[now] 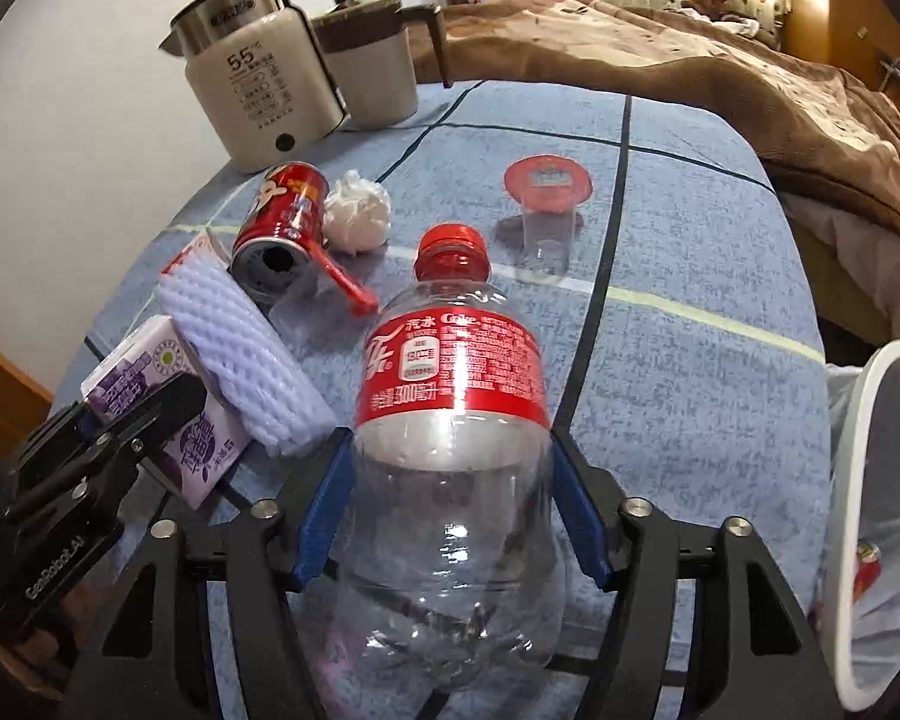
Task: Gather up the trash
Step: 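Carry carton and bottle over the white bin and open both tools to drop them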
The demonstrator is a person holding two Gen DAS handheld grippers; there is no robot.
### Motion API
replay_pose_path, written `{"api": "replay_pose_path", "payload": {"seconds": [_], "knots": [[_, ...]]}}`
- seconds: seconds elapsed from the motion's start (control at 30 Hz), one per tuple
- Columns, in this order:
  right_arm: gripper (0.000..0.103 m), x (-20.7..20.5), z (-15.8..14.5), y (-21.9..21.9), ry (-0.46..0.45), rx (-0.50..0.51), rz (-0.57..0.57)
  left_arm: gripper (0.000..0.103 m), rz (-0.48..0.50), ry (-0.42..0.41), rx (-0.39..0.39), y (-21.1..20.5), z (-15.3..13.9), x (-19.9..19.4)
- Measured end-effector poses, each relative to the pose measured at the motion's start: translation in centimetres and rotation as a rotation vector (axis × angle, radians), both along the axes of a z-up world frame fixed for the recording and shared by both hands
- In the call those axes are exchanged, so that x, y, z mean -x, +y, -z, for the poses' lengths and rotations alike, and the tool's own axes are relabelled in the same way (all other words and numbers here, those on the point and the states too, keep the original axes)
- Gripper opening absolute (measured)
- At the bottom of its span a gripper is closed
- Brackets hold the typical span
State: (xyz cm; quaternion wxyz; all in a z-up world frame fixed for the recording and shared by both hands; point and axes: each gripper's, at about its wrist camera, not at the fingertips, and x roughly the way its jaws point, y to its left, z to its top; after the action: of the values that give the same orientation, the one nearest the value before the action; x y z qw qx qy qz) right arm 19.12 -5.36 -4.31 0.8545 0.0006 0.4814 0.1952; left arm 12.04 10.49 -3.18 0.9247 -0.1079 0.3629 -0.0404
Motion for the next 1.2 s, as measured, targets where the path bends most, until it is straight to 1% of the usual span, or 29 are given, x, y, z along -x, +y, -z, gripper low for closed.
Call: {"api": "replay_pose_path", "payload": {"seconds": [0.13, 0.27, 0.33, 0.43, 0.57, 0.8, 1.0, 1.2], "knots": [[0.062, 0.8, -0.2, -0.9, -0.032, -0.026, 0.039, 0.038, 0.003, -0.004, -0.014, -0.5, -0.3, 0.1], [0.062, 1.7, -1.5, -2.0, -0.081, -0.050, 0.080, 0.038, 0.012, -0.023, -0.020, -1.1, -0.9, 0.5], [0.062, 2.0, -2.1, -2.7, -0.090, -0.066, 0.091, 0.038, 0.019, -0.031, -0.026, -1.5, -1.3, 0.6], [0.062, 2.7, -3.0, -3.9, -0.125, -0.063, 0.124, 0.038, 0.033, -0.047, -0.033, -2.3, -1.9, 0.7], [0.062, 3.0, -3.9, -5.7, -0.142, -0.087, 0.162, 0.038, 0.062, -0.060, -0.048, -3.7, -2.7, 0.3], [0.062, 4.1, -5.2, -9.4, -0.174, -0.095, 0.230, 0.038, 0.136, -0.087, -0.060, -7.2, -4.1, -0.7], [0.062, 4.9, -5.9, -13.3, -0.193, -0.084, 0.312, 0.038, 0.215, -0.106, -0.056, -11.0, -4.9, -1.5], [0.063, 5.6, -6.4, -17.4, -0.211, -0.064, 0.395, 0.038, 0.289, -0.107, -0.053, -15.0, -5.2, -2.4]]}}
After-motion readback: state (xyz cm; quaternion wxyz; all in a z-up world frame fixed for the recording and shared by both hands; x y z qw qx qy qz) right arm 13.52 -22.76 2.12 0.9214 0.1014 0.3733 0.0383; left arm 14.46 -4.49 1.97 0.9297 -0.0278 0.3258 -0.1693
